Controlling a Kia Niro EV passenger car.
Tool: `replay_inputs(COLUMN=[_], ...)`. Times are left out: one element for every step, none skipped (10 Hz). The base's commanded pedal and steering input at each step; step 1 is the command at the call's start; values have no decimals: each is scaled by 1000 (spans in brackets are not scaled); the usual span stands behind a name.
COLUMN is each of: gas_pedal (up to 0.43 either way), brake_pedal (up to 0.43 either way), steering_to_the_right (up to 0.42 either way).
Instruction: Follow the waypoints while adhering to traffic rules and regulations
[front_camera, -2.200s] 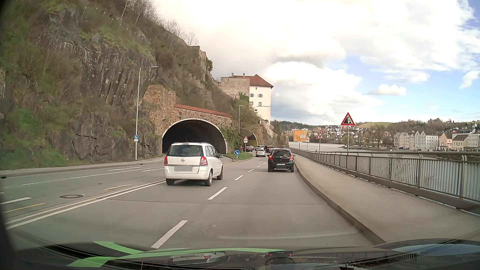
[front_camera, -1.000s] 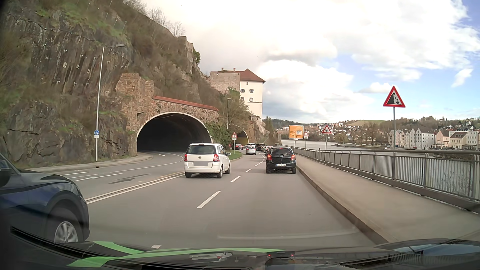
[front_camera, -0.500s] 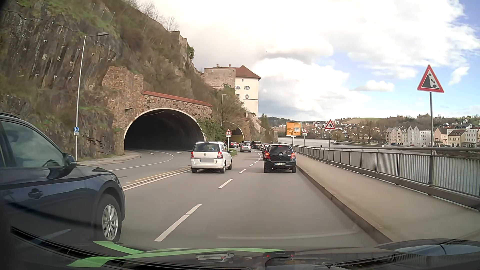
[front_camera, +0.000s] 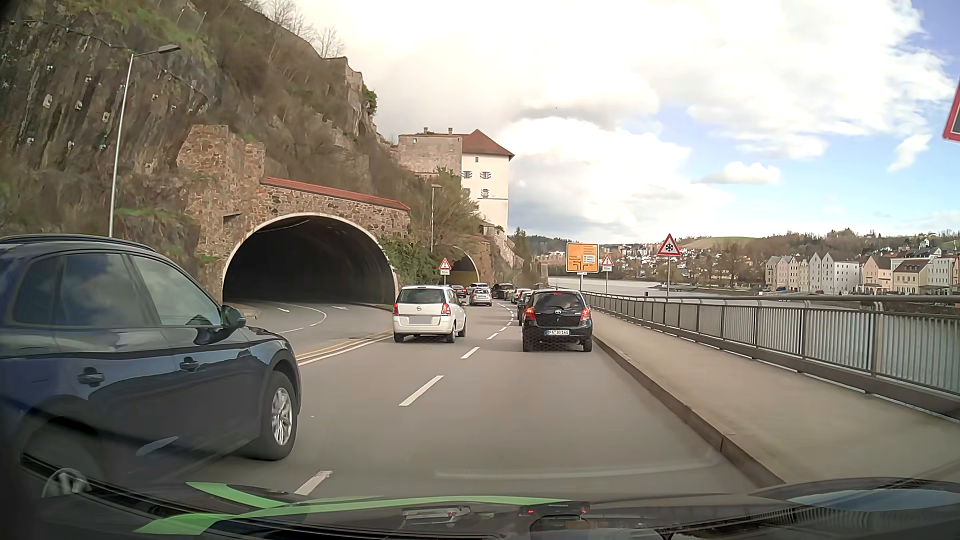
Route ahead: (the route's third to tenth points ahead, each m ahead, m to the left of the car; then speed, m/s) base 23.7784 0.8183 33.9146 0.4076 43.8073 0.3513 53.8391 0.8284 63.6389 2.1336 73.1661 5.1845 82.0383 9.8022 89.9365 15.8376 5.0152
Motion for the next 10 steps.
replay_inputs(gas_pedal=[0, 0, 0, 0, 0, 0, 0, 0, 0, 0], brake_pedal=[159, 159, 159, 159, 165, 165, 165, 165, 165, 165], steering_to_the_right=[24, 23, 23, 23, 23, 22, 21, 20, 20, 20])
